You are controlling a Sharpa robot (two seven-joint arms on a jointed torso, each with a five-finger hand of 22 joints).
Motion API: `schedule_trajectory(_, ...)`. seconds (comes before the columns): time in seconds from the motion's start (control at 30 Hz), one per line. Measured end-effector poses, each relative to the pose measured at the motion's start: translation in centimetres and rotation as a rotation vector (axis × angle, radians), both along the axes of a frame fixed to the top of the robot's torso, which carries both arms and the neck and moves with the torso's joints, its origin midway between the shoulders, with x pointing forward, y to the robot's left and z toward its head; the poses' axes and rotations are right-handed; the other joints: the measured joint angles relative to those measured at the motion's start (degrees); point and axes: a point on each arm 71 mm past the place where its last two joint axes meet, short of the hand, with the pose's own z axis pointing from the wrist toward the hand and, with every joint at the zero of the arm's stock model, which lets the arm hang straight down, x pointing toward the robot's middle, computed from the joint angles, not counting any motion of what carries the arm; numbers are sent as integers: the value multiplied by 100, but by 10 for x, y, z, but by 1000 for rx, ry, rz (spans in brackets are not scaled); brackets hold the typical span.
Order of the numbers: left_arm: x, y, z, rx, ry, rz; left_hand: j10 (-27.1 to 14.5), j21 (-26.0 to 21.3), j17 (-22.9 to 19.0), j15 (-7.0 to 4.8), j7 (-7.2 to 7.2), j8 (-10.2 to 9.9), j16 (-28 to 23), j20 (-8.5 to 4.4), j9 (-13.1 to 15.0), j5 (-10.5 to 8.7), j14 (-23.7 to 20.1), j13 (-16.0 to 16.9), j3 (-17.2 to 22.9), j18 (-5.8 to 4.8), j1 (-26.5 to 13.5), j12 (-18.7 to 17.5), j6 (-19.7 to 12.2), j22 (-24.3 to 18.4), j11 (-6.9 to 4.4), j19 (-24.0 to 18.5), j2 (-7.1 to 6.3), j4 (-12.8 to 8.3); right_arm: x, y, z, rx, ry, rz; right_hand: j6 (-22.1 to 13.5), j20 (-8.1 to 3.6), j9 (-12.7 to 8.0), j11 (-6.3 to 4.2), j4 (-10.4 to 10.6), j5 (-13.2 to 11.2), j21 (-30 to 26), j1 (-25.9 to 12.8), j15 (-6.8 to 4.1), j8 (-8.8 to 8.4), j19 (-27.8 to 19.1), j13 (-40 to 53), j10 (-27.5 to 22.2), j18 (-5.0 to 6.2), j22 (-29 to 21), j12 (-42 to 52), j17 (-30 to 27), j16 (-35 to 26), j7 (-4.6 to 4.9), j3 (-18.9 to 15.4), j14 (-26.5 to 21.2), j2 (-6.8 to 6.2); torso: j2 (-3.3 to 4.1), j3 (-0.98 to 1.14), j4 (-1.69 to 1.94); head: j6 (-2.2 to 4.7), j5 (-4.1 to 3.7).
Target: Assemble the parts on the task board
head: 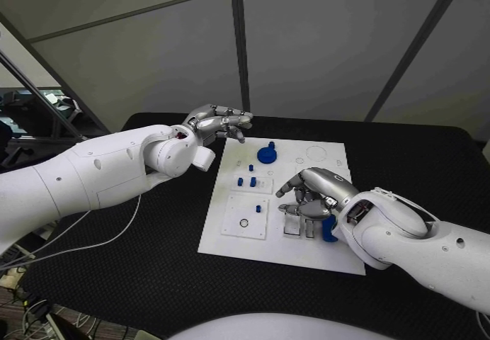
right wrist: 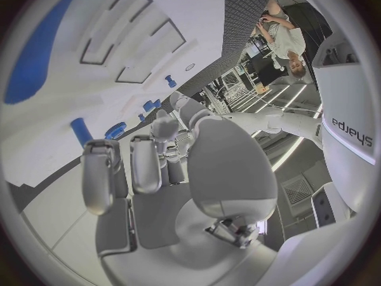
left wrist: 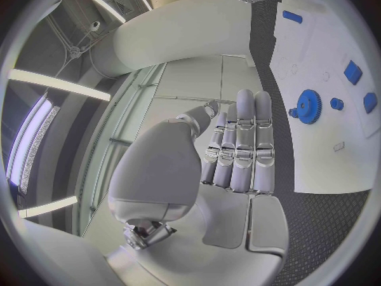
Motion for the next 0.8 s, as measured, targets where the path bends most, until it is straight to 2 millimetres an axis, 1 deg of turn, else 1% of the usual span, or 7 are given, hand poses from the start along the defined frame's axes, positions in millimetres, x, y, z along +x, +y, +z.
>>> schedule_trajectory(0.03,0,0,0,0,0,0,0,0,0,0,0,0,0,0,0,0,0,0,0,0,0,0,0,0,0,0,0,0,1,-2,2,1,3,-9,0,0,0,12,65,-39,16,-41,0,0,0,304,-12,-21,0,314,49,35,0,-29,0,40,0,2,-1,13,-10)
schedule_trajectory(0.1,0,0,0,0,0,0,0,0,0,0,0,0,0,0,0,0,0,0,0,0,0,0,0,0,0,0,0,0,6,-8,7,7,5,-40,0,0,0,9,137,-73,16,-44,0,0,0,554,-82,-21,0,572,97,67,0,-76,0,40,1,3,-4,44,-44)
schedule_trajectory(0.33,0,1,-1,1,2,1,0,0,0,0,0,0,0,0,4,0,0,-1,0,0,0,0,0,1,0,0,0,0,27,-33,30,21,-7,-148,-42,0,0,12,190,-82,16,-95,1,1,0,437,-326,-21,0,460,118,89,42,-129,0,-15,2,2,-15,174,-244)
schedule_trajectory(0.47,-1,2,-2,2,4,1,0,0,0,0,0,0,0,0,4,0,0,-1,0,0,0,0,0,1,0,0,0,0,36,-42,38,12,-17,-185,-42,0,4,42,232,-107,-196,-23,3,1,0,-1118,-1389,-20,0,-1293,-303,-137,42,-86,2,-99,3,2,-15,230,-336)
schedule_trajectory(0.53,-1,2,-2,2,4,1,0,0,1,0,0,0,0,0,4,0,0,-1,0,0,0,0,0,1,0,0,0,0,39,-46,40,5,-22,-197,-91,67,6,90,326,-157,-285,40,119,-16,-1,-1901,-1397,-19,0,-2199,-465,-239,134,8,10,-214,4,2,-15,246,-369)
schedule_trajectory(0.6,-1,2,-2,2,4,1,0,0,0,0,0,0,0,0,4,0,0,-1,0,0,0,0,0,1,0,0,0,0,42,-49,41,-8,-27,-204,-32,86,23,150,389,-156,-318,82,132,-16,2,-2468,-1430,-19,0,-2859,-552,-268,172,71,3,-265,6,2,-12,261,-401)
schedule_trajectory(0.8,-1,3,-3,2,5,2,0,0,-4,0,0,0,0,0,4,0,0,2,0,0,0,0,0,1,0,0,0,0,45,-52,41,-58,-49,-203,-9,156,29,238,403,-156,-424,194,199,-16,-10,-3332,-1443,-19,0,-3802,-720,-338,195,85,10,-377,13,1,-1,277,-453)
